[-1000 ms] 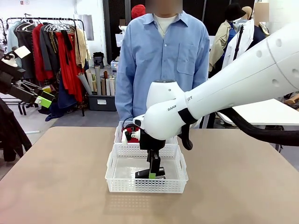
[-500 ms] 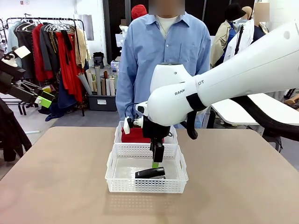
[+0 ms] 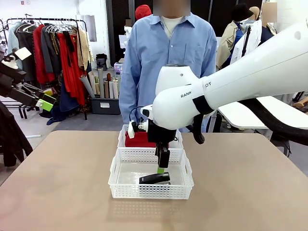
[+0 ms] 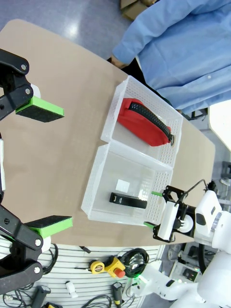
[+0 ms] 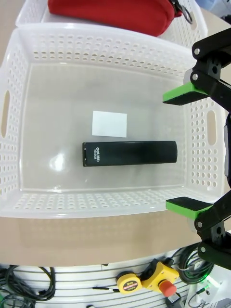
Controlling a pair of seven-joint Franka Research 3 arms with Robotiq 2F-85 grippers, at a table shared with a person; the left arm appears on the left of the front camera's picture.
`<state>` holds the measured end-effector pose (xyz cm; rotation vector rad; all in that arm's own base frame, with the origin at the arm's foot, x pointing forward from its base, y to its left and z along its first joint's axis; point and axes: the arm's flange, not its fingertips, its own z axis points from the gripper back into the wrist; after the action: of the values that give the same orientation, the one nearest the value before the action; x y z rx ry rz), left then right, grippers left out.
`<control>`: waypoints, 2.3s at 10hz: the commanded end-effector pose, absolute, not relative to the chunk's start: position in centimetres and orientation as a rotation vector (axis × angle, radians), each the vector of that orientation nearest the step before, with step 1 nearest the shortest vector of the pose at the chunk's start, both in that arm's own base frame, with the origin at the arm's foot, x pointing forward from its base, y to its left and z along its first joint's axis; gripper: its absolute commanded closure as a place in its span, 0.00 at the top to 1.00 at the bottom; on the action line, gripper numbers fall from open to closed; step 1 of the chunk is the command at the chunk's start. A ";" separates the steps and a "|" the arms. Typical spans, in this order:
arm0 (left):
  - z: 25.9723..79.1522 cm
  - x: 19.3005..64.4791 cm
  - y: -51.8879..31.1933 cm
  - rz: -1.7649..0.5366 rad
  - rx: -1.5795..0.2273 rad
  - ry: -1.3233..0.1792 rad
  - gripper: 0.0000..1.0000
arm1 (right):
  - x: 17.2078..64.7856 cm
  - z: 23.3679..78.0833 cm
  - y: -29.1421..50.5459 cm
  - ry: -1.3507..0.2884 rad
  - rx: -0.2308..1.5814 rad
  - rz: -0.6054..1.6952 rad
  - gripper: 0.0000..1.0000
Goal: Distribute items into two baskets.
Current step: Place the picked Stapler into the Organizing basket as instructed by the person.
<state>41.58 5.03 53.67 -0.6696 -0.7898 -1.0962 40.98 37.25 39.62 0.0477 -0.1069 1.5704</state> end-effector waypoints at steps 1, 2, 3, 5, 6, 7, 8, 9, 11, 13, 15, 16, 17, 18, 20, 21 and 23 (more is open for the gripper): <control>53.8 41.5 5.0 -1.097 -0.675 -0.787 1.00 | 41.1 39.8 37.4 -0.115 0.045 1.573 1.00; 53.8 41.5 5.0 -1.097 -0.675 -0.787 1.00 | 41.1 39.8 37.4 -0.115 0.045 1.573 1.00; 53.8 41.5 5.0 -1.097 -0.675 -0.787 1.00 | 41.1 39.8 37.4 -0.115 0.045 1.573 1.00; 53.8 41.5 5.0 -1.097 -0.675 -0.787 1.00 | 41.1 39.8 37.4 -0.115 0.045 1.573 1.00; 53.8 41.5 5.0 -1.097 -0.675 -0.787 1.00 | 41.1 39.8 37.4 -0.115 0.045 1.573 1.00; 53.8 41.5 5.0 -1.097 -0.675 -0.787 1.00 | 41.1 39.8 37.4 -0.115 0.045 1.573 1.00; 53.8 41.5 5.0 -1.097 -0.675 -0.787 1.00 | 41.1 39.8 37.4 -0.115 0.045 1.573 1.00; 53.8 41.5 5.0 -1.097 -0.675 -0.787 1.00 | 41.1 39.8 37.4 -0.115 0.045 1.573 1.00; 53.8 41.5 5.0 -1.097 -0.675 -0.787 1.00 | 41.4 41.3 35.3 -0.130 0.078 1.467 1.00; 53.8 41.5 5.0 -1.097 -0.675 -0.787 1.00 | 42.2 44.1 30.3 -0.177 0.133 1.318 1.00; 53.8 41.5 5.0 -1.097 -0.675 -0.787 1.00 | 43.1 46.8 24.0 -0.231 0.250 1.235 1.00; 53.8 41.5 5.0 -1.097 -0.675 -0.787 1.00 | 43.6 48.4 20.8 -0.261 0.296 1.157 1.00; 53.8 41.5 5.0 -1.097 -0.675 -0.787 1.00 | 43.7 49.8 17.8 -0.282 0.316 1.071 1.00; 53.8 41.5 5.0 -1.097 -0.675 -0.787 1.00 | 43.6 50.9 14.8 -0.284 0.357 0.979 1.00; 53.8 41.5 5.0 -1.097 -0.675 -0.787 1.00 | 42.7 52.1 9.3 -0.354 0.415 0.802 1.00; 53.8 41.5 5.0 -1.097 -0.675 -0.787 1.00 | 42.2 52.4 6.9 -0.384 0.463 0.731 1.00; 53.8 41.5 5.0 -1.097 -0.675 -0.787 1.00 | 40.9 53.1 2.1 -0.449 0.543 0.644 1.00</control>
<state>41.58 5.06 53.67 -0.6682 -0.7890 -1.0952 42.05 2.89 53.12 0.4834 -0.4000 0.6896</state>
